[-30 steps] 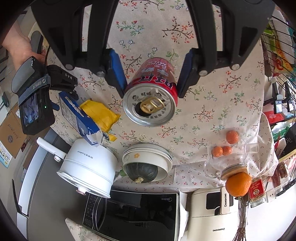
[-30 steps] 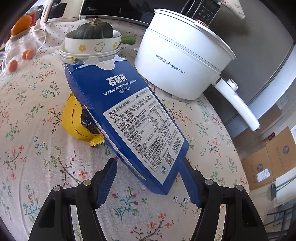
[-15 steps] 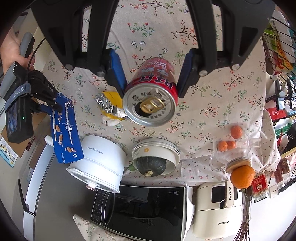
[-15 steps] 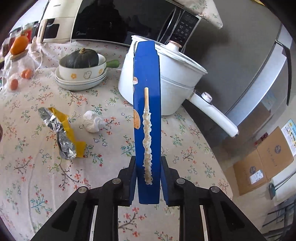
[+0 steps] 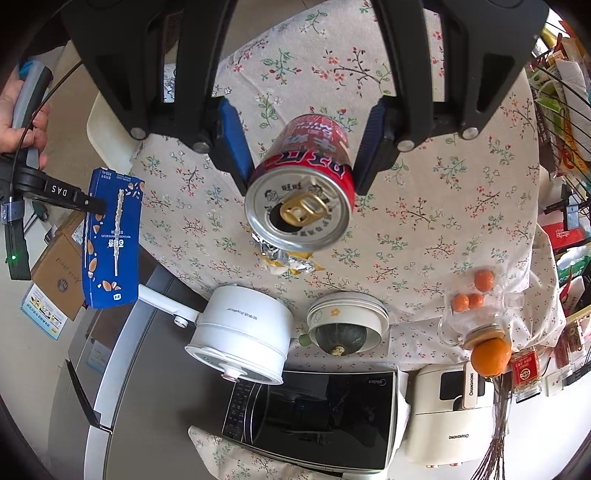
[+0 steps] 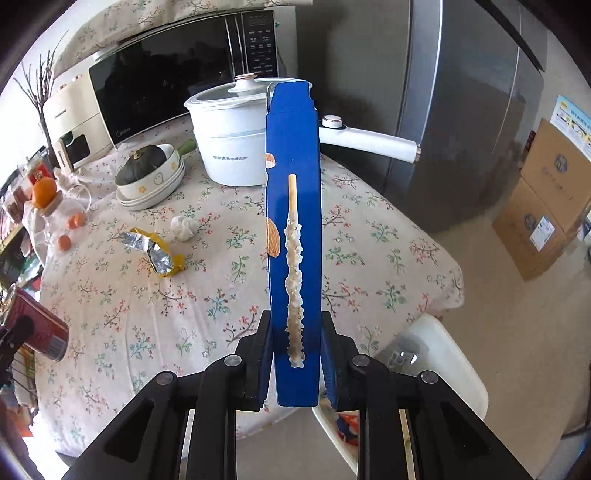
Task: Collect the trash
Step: 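Carry both items over the bin and open the right tool to drop the blue box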
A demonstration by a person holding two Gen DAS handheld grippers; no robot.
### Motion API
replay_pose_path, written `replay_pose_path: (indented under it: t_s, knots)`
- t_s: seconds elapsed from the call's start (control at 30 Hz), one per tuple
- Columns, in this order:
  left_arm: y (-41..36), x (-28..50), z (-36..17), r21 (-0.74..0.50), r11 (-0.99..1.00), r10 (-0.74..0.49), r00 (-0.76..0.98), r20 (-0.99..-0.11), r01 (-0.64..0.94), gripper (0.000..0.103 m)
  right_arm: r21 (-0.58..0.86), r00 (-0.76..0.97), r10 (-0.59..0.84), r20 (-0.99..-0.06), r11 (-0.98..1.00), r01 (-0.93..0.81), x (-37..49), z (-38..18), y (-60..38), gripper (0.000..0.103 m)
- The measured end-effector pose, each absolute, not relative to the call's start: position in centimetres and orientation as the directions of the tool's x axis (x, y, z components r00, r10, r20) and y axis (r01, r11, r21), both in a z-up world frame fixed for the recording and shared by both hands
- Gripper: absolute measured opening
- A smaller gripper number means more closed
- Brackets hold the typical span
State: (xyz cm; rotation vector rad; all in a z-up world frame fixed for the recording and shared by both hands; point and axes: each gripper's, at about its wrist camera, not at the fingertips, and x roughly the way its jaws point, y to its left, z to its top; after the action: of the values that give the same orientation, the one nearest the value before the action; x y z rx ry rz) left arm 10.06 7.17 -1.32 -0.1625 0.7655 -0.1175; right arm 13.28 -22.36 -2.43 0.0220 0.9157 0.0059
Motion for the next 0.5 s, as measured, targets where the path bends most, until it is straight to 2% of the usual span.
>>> replay_pose_path:
  t_s: [0.2,0.5]
  knots:
    - [4.3,9.0,-1.9,-0.210,0.970,-0.233,0.693,-0.682,0.119,0.056,0.089,0.568,0.043,-0.822,0.995,0.054,10.6,-3.2,-26.6,0.024]
    - [-2.8,8.9,-3.4,-0.229,0.937,-0.347,0.621,-0.703,0.265,0.056,0.065,0.486,-0.014,-0.874,0.987,0.146,8.3,-5.7,-32.1,0.024]
